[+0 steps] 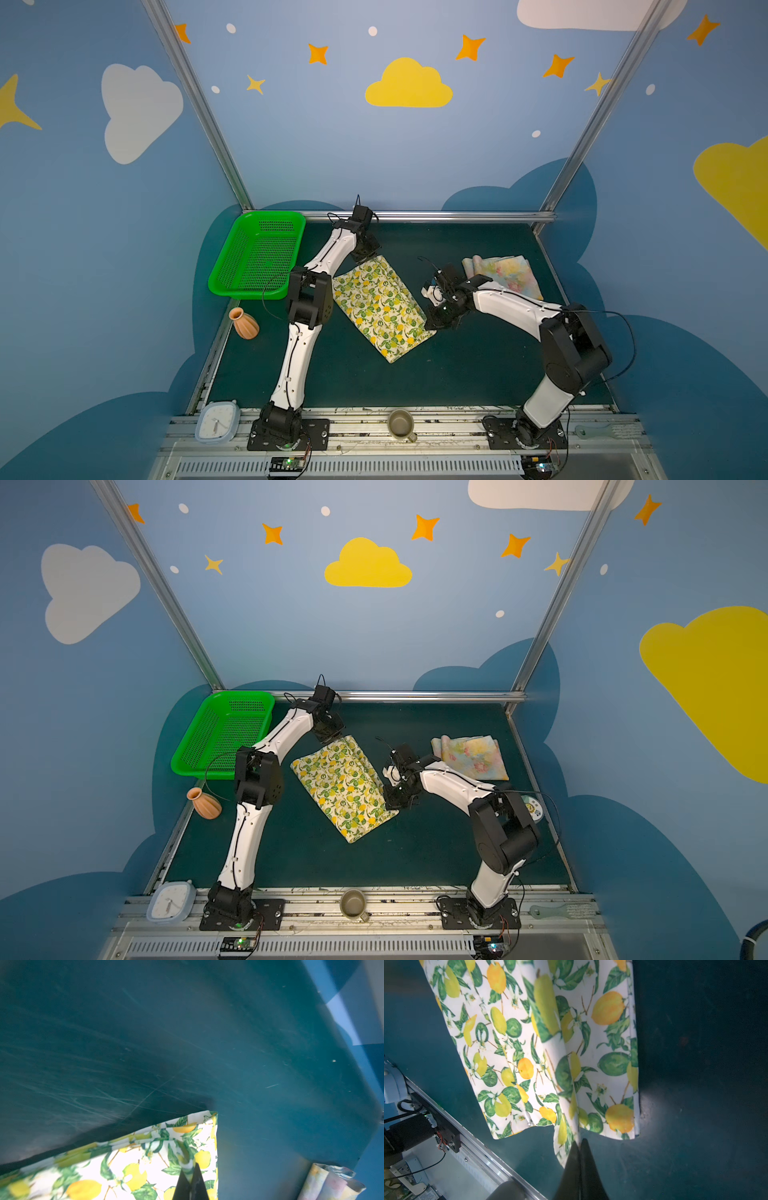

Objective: Fold and stack skirts
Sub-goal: Fold the skirt at the center of the table.

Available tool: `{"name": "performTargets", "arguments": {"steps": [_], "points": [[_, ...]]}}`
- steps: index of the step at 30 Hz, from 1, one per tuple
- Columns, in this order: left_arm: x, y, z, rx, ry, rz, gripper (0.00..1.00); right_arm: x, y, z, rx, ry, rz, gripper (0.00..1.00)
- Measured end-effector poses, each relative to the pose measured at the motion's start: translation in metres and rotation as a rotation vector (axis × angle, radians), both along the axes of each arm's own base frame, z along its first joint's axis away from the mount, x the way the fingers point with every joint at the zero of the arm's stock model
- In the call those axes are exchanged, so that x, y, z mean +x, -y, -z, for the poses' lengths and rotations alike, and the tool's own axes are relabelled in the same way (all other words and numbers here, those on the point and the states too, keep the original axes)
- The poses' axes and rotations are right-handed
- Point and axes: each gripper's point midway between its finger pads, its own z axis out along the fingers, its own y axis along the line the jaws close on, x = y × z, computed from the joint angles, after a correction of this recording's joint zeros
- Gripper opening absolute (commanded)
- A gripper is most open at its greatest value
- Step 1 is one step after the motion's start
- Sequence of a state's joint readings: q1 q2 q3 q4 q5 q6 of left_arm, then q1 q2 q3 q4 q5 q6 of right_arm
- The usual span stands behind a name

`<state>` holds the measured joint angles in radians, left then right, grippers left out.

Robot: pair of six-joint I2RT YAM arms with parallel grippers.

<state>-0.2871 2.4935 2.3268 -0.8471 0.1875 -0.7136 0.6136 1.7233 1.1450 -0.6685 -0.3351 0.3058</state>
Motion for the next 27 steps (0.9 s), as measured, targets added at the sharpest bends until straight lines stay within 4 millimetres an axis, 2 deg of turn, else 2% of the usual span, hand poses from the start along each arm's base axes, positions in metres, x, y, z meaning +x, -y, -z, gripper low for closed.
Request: {"name": "performTargets", "arguments": {"steps": [5,13,27], "points": [[0.001,0.006,-0.001,-0.004,0.006,0.008,0.04,0.0,0.002,0.005,-0.015,-0.01,0.003,0.0],[0.002,0.009,0.015,-0.001,-0.017,0.014,0.04,0.0,0.005,0.013,-0.036,-0.021,-0.007,0.0],[0.004,0.016,0.008,-0.021,-0.002,0.018,0.04,0.0,0.006,0.015,-0.047,-0.025,-0.013,0.0]]}}
